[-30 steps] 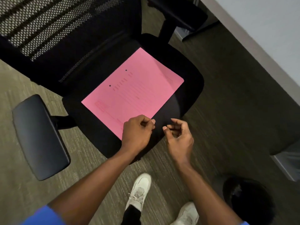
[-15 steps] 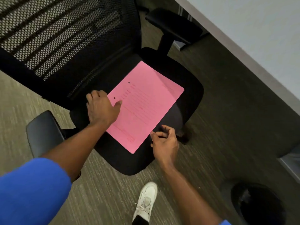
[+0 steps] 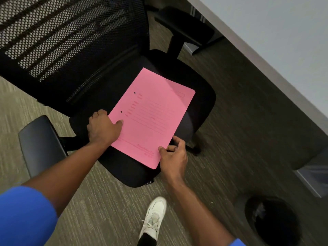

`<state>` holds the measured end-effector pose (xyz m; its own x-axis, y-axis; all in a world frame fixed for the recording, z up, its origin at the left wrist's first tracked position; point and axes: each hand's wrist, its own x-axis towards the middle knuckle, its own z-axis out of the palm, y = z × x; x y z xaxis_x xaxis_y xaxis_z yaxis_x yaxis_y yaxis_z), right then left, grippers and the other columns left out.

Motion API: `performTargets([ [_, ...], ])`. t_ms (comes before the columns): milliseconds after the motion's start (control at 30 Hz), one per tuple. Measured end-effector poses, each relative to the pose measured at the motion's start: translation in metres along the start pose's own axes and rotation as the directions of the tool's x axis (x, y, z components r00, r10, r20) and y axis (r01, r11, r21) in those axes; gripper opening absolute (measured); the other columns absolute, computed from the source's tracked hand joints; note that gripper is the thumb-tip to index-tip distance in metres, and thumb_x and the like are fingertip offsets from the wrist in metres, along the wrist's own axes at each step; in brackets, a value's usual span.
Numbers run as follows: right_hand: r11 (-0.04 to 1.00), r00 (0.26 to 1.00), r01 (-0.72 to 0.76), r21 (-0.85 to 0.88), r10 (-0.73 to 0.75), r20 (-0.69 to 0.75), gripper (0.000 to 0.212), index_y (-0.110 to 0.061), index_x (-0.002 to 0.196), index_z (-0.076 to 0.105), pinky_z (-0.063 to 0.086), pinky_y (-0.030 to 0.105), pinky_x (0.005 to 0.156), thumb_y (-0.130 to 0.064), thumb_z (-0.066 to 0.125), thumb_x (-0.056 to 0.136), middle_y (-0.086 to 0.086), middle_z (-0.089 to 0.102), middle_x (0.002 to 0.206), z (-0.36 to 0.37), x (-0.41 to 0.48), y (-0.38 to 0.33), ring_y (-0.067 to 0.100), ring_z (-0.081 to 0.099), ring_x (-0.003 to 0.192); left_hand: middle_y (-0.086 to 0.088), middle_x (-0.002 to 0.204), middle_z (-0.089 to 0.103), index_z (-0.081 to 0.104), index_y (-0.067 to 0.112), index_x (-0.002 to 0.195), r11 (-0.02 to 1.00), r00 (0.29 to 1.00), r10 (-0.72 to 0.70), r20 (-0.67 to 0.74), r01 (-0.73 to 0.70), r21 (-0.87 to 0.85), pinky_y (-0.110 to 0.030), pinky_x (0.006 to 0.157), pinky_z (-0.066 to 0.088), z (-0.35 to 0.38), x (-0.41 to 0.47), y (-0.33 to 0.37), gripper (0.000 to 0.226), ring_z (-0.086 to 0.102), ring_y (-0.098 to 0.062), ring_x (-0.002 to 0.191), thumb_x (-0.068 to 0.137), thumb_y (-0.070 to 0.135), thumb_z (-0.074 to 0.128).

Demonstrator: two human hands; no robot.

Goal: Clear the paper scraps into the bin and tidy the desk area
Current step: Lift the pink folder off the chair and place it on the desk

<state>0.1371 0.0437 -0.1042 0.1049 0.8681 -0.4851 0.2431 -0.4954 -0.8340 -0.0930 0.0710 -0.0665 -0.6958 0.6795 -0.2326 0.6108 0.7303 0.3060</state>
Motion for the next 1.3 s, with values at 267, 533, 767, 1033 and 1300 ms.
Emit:
performTargets([
  [267, 0.994, 1.000, 0.006, -0.110, -0.005, 0.018, 0.053, -0.024, 0.134, 0.059, 0.047, 0.003, 0.062, -0.009, 0.082, 0.088, -0.008, 0.075, 0.105, -0.063, -0.008, 0.013, -0.008, 0.067, 0.086, -0.008, 0.107, 0.078, 0.072, 0.013, 0.107, 0.993, 0.996, 0.006, 0.087, 0.004, -0.118, -0.037, 0.076, 0.058, 0.010, -0.049, -0.006, 0.034, 0.071, -0.026, 0.089, 0.083, 0.032, 0.089],
  [533, 0.988, 0.998, 0.014, -0.154, -0.005, 0.056, 0.043, -0.021, 0.118, 0.065, 0.062, 0.035, 0.082, 0.001, 0.081, 0.085, -0.003, 0.078, 0.105, -0.129, -0.036, 0.015, 0.015, 0.074, 0.099, 0.008, 0.099, 0.073, 0.063, 0.019, 0.114, 0.951, 0.983, -0.020, 0.183, 0.075, -0.299, -0.031, 0.067, 0.060, 0.013, -0.128, -0.009, 0.040, 0.074, -0.017, 0.088, 0.084, 0.021, 0.089],
  [767, 0.986, 0.998, 0.011, -0.165, 0.000, 0.066, 0.045, -0.028, 0.107, 0.064, 0.057, 0.014, 0.072, 0.006, 0.080, 0.082, -0.011, 0.078, 0.099, -0.189, -0.085, -0.004, 0.001, 0.073, 0.092, 0.011, 0.100, 0.071, 0.056, 0.024, 0.115, 0.915, 0.972, -0.001, 0.236, 0.096, -0.391, -0.030, 0.066, 0.061, -0.015, -0.198, 0.002, 0.042, 0.072, -0.011, 0.088, 0.087, 0.018, 0.087],
  [1033, 0.987, 0.995, -0.041, -0.154, 0.054, 0.083, 0.046, -0.027, 0.108, 0.064, 0.062, 0.039, 0.091, 0.007, 0.080, 0.083, -0.003, 0.080, 0.103, -0.281, -0.134, -0.055, 0.015, 0.076, 0.098, 0.003, 0.094, 0.074, 0.059, 0.022, 0.105, 0.840, 0.962, 0.009, 0.274, 0.142, -0.523, -0.029, 0.063, 0.054, -0.049, -0.265, 0.050, 0.042, 0.073, -0.015, 0.083, 0.082, 0.006, 0.089],
  [1300, 0.987, 0.997, 0.050, -0.151, -0.041, 0.062, 0.043, -0.022, 0.113, 0.067, 0.061, 0.018, 0.079, 0.000, 0.085, 0.081, -0.018, 0.081, 0.097, -0.367, -0.161, -0.093, 0.011, 0.078, 0.092, 0.005, 0.094, 0.077, 0.061, 0.036, 0.095, 0.798, 0.962, 0.093, 0.257, 0.082, -0.597, -0.039, 0.084, 0.060, -0.094, -0.314, 0.118, 0.049, 0.075, -0.016, 0.086, 0.079, -0.001, 0.089],
])
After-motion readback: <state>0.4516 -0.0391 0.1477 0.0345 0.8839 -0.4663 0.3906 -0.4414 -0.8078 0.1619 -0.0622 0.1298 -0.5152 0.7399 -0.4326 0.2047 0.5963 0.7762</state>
